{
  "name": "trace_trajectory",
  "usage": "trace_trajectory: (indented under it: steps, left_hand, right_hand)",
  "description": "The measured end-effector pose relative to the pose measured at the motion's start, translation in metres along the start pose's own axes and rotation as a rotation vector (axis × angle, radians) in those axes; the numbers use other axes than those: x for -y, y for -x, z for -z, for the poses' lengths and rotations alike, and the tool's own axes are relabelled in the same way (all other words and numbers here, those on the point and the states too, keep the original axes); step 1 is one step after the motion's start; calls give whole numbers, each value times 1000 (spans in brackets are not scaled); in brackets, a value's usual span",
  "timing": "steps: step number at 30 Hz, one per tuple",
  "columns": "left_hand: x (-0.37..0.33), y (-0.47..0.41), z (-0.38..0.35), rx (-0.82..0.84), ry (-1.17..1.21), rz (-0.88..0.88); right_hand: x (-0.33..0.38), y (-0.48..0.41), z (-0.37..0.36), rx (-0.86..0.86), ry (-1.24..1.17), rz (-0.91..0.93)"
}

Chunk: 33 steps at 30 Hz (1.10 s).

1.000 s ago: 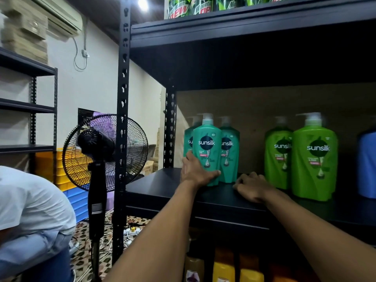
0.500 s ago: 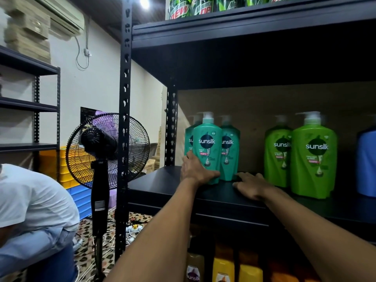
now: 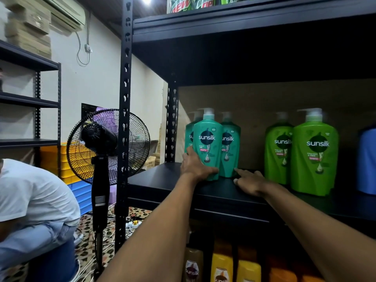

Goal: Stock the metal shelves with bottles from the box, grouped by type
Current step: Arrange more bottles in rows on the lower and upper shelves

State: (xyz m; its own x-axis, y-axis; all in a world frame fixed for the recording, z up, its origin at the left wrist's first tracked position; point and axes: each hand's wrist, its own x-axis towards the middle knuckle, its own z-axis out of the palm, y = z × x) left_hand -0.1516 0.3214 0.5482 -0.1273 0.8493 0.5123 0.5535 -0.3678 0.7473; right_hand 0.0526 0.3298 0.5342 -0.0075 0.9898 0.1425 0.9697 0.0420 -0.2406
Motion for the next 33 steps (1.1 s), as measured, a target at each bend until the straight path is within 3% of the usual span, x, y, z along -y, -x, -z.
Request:
trace_trajectory:
  steps: [33]
  left_hand:
    - [13, -14, -6, -20, -25, -30]
  right_hand:
    - [-1, -1, 0, -18, -7, -14]
